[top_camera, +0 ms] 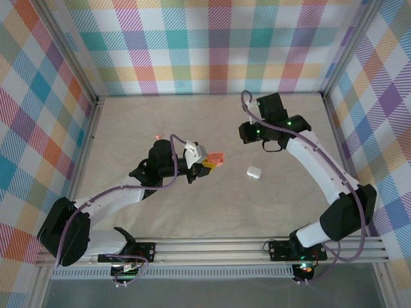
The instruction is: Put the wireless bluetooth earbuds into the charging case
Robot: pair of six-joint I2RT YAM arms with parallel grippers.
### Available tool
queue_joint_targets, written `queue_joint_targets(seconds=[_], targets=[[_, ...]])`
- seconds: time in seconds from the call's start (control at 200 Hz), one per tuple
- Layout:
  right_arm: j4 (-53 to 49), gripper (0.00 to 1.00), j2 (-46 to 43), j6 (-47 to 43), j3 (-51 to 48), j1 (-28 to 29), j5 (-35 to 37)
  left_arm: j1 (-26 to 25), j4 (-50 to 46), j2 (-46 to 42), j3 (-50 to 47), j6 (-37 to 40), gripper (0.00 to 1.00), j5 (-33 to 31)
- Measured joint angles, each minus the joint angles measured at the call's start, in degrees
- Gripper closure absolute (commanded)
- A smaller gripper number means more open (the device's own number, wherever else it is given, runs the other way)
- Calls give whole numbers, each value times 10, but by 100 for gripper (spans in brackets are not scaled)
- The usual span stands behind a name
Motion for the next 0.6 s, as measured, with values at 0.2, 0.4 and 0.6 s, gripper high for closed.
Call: queue_joint_targets(seconds=[0.2, 0.4, 0.6], targets=[[28, 91, -43, -6, -21, 24, -21, 0, 27, 14, 7, -36, 100, -6], [64, 90, -85, -33, -45, 53, -38, 1, 39, 18, 19, -68, 100, -13], [91, 90, -104, -60, -66, 82, -59, 1, 55, 18, 20, -92, 100, -13]])
